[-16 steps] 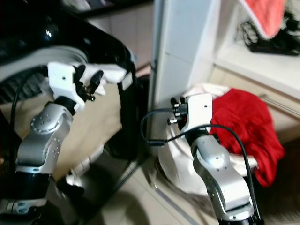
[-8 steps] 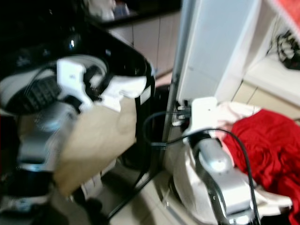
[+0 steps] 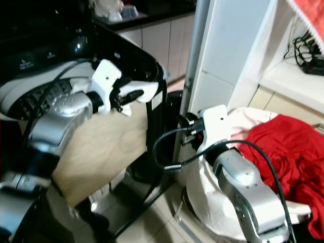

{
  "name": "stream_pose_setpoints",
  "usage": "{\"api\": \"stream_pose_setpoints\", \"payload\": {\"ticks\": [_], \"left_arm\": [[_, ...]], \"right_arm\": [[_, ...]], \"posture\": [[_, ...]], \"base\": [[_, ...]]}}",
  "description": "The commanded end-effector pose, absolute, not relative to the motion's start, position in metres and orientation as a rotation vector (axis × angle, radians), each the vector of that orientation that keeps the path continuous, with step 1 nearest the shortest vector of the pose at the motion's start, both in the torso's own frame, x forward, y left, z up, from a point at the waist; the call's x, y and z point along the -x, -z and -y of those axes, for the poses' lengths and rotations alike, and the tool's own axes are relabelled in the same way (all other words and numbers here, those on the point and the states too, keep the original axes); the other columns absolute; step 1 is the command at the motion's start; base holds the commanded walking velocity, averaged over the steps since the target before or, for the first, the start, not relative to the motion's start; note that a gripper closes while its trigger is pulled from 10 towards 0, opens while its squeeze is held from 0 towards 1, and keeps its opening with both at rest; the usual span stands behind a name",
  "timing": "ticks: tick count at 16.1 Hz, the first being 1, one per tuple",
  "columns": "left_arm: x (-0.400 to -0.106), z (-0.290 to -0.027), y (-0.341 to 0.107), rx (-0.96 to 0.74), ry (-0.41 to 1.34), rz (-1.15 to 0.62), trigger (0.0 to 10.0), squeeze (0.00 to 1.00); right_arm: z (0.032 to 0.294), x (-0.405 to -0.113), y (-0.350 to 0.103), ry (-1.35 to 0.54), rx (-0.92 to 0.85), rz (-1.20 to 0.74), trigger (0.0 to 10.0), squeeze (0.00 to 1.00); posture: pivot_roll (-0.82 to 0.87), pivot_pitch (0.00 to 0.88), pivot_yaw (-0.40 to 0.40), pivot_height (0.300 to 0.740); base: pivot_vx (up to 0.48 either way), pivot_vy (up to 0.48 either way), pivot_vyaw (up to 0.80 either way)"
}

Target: Clothes washing

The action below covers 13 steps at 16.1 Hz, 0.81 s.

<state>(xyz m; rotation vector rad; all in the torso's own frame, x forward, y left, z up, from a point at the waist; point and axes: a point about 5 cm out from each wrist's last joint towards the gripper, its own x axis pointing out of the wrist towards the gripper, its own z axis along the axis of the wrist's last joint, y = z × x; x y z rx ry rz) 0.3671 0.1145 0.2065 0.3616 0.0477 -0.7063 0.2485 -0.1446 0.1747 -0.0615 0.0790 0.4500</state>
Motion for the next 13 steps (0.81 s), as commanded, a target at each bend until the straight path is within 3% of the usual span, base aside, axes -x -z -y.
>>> {"api": "stream_pose_setpoints", "payload": {"ticks": [1,7,8,10,13], "left_arm": [[-0.374,-0.119,-0.211,-0.417,0.690,-0.062,10.0,0.00],[-0.393,-0.158,-0.195,-0.617,0.506,-0.245,10.0,0.00],[-0.398,-0.174,-0.196,-0.679,0.365,-0.254,10.0,0.00],[-0.402,-0.195,-0.204,-0.723,0.196,-0.231,10.0,0.00],[-0.407,-0.212,-0.249,-0.693,-0.008,0.027,10.0,0.00]], "right_arm": [[0.141,-0.247,-0.181,-0.490,0.069,-0.073,10.0,0.00],[0.144,-0.246,-0.182,-0.513,0.092,-0.108,10.0,0.00],[0.148,-0.248,-0.182,-0.475,0.104,-0.109,10.0,0.00],[0.156,-0.253,-0.182,-0.393,0.111,-0.103,10.0,0.00],[0.172,-0.260,-0.185,-0.258,0.098,-0.094,10.0,0.00]], "posture": [[-0.16,0.000,0.020,0.740],[-0.17,0.000,0.017,0.740],[-0.17,0.000,0.018,0.740],[-0.17,0.000,0.018,0.740],[-0.17,0.000,0.016,0.740]], "base": [[0.000,0.000,0.00],[0.000,0.000,0.00],[0.000,0.000,0.00],[0.000,0.000,0.00],[0.000,0.000,0.00]]}}
